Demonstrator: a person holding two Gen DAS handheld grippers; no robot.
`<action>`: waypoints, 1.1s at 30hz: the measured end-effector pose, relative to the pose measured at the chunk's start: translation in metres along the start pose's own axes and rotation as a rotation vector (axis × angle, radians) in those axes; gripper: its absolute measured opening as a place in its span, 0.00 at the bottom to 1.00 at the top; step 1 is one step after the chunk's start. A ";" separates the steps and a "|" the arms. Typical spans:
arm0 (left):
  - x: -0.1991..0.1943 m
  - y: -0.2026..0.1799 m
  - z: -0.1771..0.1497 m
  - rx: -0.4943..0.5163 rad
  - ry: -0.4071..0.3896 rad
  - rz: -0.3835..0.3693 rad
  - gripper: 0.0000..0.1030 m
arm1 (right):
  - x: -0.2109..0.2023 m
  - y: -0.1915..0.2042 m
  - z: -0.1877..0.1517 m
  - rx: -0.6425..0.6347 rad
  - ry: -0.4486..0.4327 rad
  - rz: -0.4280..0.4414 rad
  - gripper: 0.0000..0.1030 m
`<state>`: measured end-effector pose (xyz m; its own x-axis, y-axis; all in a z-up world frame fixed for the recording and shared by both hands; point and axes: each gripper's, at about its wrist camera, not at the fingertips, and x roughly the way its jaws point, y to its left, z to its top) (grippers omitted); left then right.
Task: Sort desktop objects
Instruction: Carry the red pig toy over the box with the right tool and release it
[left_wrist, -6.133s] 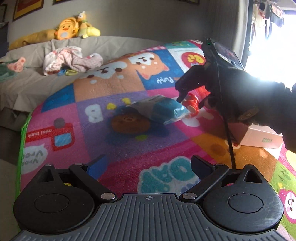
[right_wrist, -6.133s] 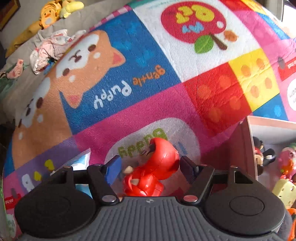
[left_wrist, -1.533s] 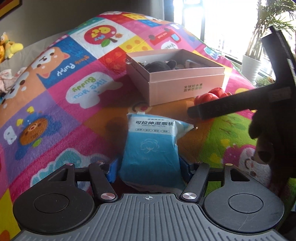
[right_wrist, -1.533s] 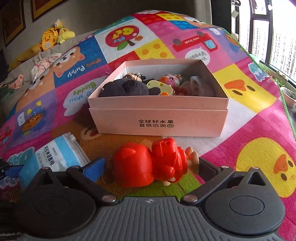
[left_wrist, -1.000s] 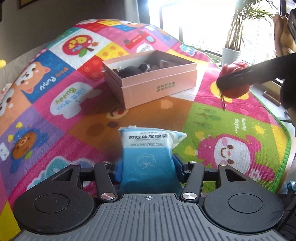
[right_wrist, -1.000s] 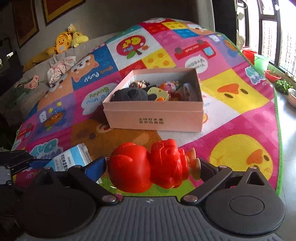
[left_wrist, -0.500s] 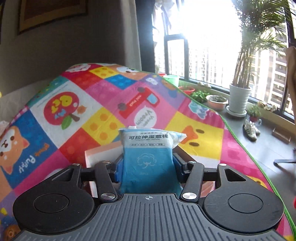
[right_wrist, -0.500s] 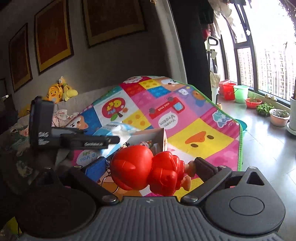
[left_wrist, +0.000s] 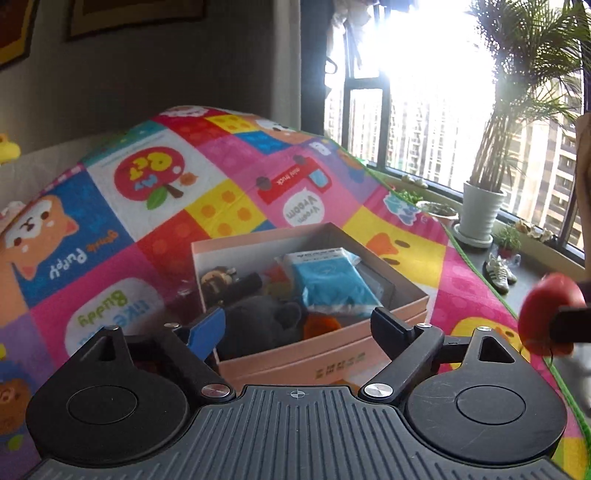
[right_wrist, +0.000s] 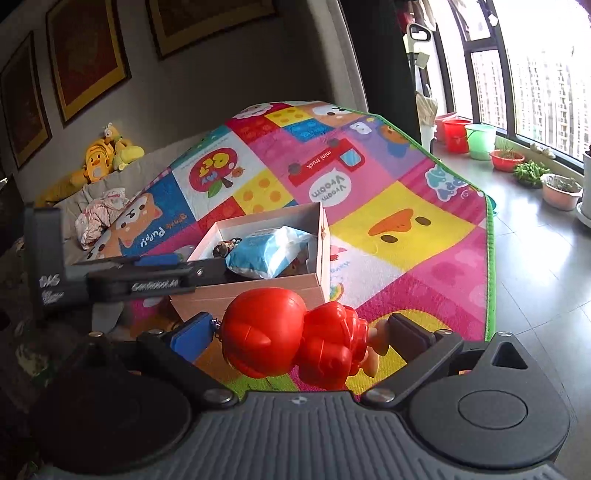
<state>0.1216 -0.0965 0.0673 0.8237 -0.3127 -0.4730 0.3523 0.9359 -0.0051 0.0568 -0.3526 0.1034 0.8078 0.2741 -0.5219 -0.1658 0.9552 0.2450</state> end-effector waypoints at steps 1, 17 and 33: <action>-0.006 0.003 -0.006 0.010 -0.003 0.014 0.89 | 0.006 0.005 0.008 -0.016 -0.006 0.010 0.97; -0.007 0.051 -0.054 -0.177 0.019 -0.012 0.93 | 0.228 0.113 0.105 -0.294 0.165 -0.005 0.97; -0.007 0.067 -0.063 -0.264 0.011 -0.049 0.95 | 0.238 0.132 0.099 -0.457 0.201 -0.017 0.99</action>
<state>0.1119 -0.0213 0.0150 0.8029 -0.3583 -0.4763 0.2625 0.9300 -0.2572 0.2833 -0.1720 0.0927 0.6953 0.2310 -0.6806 -0.4205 0.8987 -0.1246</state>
